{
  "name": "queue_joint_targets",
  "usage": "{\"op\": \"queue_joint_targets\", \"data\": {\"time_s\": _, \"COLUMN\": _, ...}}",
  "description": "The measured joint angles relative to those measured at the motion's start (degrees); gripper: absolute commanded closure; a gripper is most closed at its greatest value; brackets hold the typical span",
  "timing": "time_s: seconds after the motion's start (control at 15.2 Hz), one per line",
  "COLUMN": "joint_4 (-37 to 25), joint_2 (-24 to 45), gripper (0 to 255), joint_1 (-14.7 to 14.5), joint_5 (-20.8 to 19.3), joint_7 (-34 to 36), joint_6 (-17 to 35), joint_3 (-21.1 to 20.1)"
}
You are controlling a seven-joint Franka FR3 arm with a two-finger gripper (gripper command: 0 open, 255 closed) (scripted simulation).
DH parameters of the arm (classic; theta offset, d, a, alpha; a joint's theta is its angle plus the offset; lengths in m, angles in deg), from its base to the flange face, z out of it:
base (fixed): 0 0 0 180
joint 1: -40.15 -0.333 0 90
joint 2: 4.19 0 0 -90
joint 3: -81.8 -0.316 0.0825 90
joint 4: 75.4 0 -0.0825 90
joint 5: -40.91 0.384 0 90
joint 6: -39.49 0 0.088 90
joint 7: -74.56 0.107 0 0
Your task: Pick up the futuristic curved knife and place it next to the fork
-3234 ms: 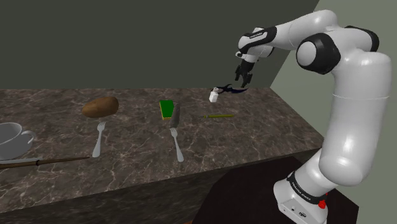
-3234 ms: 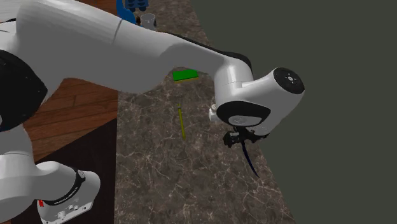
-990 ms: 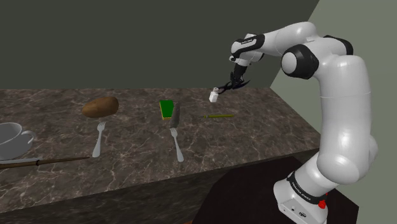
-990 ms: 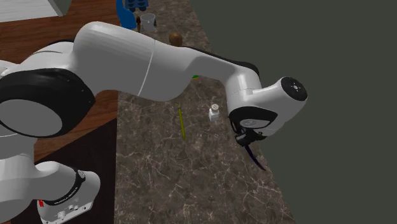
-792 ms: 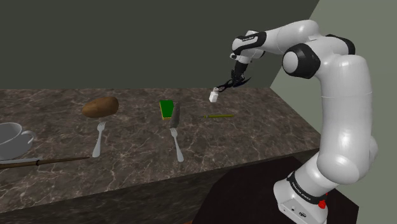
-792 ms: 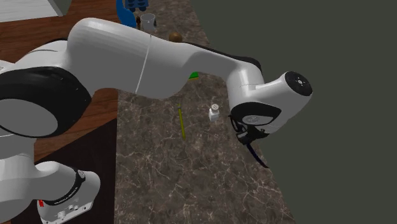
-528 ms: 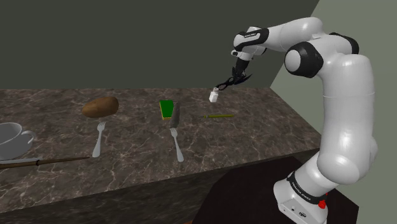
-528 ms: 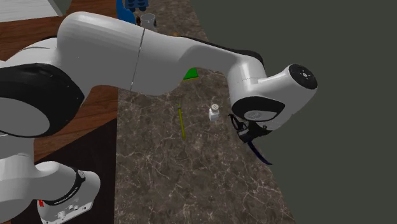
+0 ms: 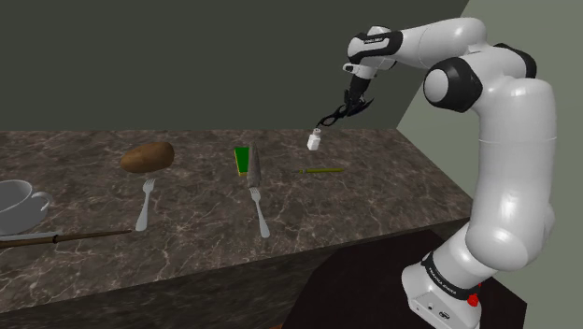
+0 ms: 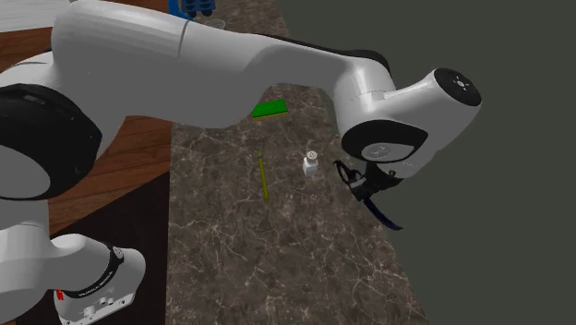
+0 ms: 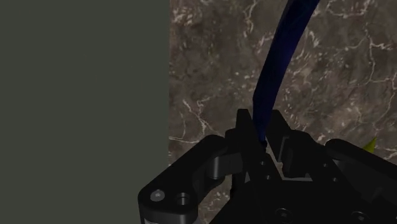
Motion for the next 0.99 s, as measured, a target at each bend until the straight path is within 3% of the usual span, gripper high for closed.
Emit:
{"op": "queue_joint_targets", "data": {"time_s": 0.53, "joint_4": -4.36, "joint_2": -1.08, "gripper": 255, "joint_1": 0.36, "joint_5": -0.70, "joint_7": 0.84, "joint_6": -5.23, "joint_3": 0.39}}
{"op": "queue_joint_targets", "data": {"time_s": 0.99, "joint_4": 15.19, "joint_2": -14.76, "gripper": 255, "joint_1": -8.27, "joint_5": -5.18, "joint_7": 6.00, "joint_6": 1.85, "joint_3": 1.22}}
